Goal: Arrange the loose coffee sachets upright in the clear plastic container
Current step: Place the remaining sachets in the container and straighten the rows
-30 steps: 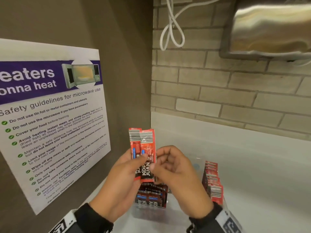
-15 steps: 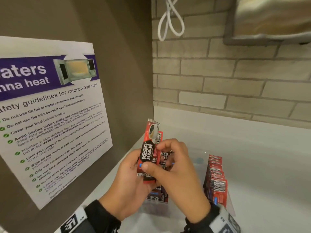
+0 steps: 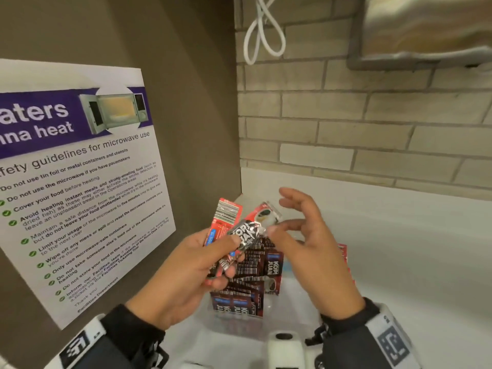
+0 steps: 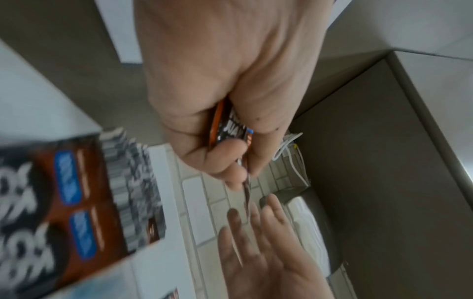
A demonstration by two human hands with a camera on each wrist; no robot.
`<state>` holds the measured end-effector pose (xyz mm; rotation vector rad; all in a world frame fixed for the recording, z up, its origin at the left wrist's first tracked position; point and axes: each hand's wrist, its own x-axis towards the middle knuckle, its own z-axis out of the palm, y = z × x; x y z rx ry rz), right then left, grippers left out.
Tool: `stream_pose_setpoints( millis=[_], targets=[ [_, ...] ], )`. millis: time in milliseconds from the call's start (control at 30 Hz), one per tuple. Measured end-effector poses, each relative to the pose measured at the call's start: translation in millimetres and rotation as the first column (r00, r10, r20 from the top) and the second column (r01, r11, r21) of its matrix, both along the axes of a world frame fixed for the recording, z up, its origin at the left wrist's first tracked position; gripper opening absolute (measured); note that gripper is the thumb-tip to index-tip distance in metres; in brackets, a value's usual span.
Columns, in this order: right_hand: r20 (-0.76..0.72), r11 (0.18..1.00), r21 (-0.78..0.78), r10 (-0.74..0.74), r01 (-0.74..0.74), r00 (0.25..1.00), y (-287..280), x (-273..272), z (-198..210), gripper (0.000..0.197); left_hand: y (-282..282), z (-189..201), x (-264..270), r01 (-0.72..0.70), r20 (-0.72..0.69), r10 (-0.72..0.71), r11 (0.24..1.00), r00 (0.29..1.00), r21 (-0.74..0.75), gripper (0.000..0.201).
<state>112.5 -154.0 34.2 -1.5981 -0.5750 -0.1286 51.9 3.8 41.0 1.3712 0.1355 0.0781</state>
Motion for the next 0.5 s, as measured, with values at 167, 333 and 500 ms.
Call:
stream_pose_setpoints(
  millis=[167,333,500],
  targets=[
    [0.013,0.984,-0.162,0.077,-0.074,0.997,-11.6,7.9,1.0,0.027,12.6,4.2,1.1,-0.044,0.066,0.033,0.985,0.997,0.165,0.029],
    [-0.030,0.999,-0.054,-0.004,0.002,1.000,-5.5,8.5,-0.8,0.020,8.4,12.0,3.8,-0.160,0.186,0.167,0.986,0.968,-0.050,0.011],
    [-0.025,0.981,-0.173,0.085,-0.088,0.996,-1.8,0.3,0.2,0.011,0.4,15.0,6.7,-0.275,0.259,0.254,0.960,0.932,0.047,0.007]
  ],
)
